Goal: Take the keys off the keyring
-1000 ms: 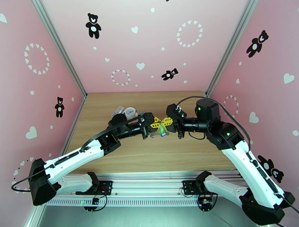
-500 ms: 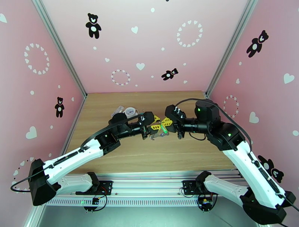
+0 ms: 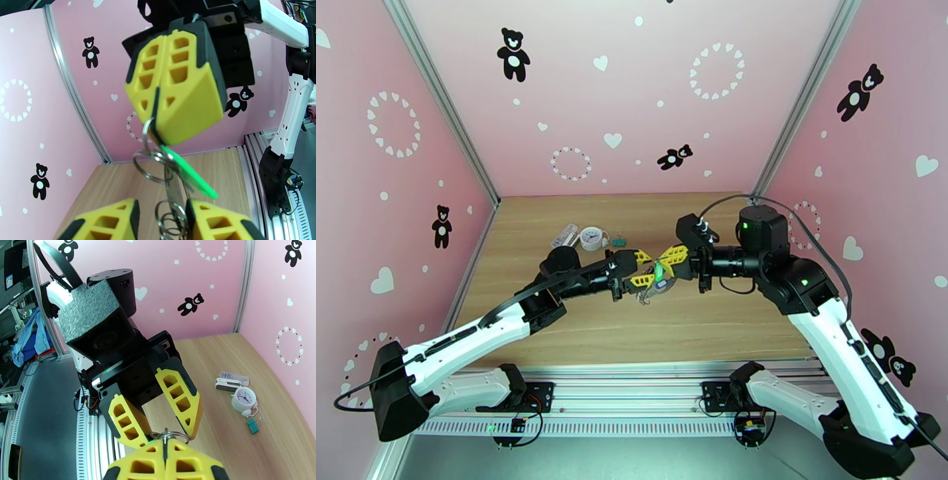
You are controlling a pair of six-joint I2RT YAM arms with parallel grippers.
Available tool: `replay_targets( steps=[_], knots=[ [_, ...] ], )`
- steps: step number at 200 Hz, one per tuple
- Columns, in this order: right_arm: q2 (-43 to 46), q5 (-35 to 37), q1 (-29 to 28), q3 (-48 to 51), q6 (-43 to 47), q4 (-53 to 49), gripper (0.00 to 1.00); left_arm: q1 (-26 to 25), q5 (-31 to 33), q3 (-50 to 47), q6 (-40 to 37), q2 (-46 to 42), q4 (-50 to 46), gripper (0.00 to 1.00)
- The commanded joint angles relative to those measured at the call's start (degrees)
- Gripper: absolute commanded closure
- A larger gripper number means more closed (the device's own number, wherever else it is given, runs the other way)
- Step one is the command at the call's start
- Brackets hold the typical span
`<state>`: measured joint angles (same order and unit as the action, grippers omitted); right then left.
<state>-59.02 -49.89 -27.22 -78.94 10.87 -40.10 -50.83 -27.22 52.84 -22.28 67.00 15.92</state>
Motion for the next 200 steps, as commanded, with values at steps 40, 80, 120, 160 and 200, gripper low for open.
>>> replay_targets(
  steps=[40,80,120,160,200],
  knots=[
    [-0.55,-3.99,0.64,-0.88,-1.82,2.70,1.00,-0.41,-1.40,-0.02,-1.29,0.22,6.43,0.63],
    [-0.05,-4.17,0.74,0.16,-2.73,4.15,1.00,-0.67,-0.57,0.47,-1.53,1.44,7.12,0.69],
    [0.16,-3.93,0.76,0.66,-2.96,4.67,1.00,-0.85,0.47,0.13,-1.45,1.90,7.70,0.76],
    [0.52,-2.47,0.77,1.61,-2.96,5.01,1.00,-0.85,1.54,-2.04,0.86,0.72,11.48,0.80],
    [1.07,-1.83,0.75,2.83,-3.73,6.77,1.00,-0.85,2.97,-4.09,5.63,0.40,17.64,0.84]
  ],
)
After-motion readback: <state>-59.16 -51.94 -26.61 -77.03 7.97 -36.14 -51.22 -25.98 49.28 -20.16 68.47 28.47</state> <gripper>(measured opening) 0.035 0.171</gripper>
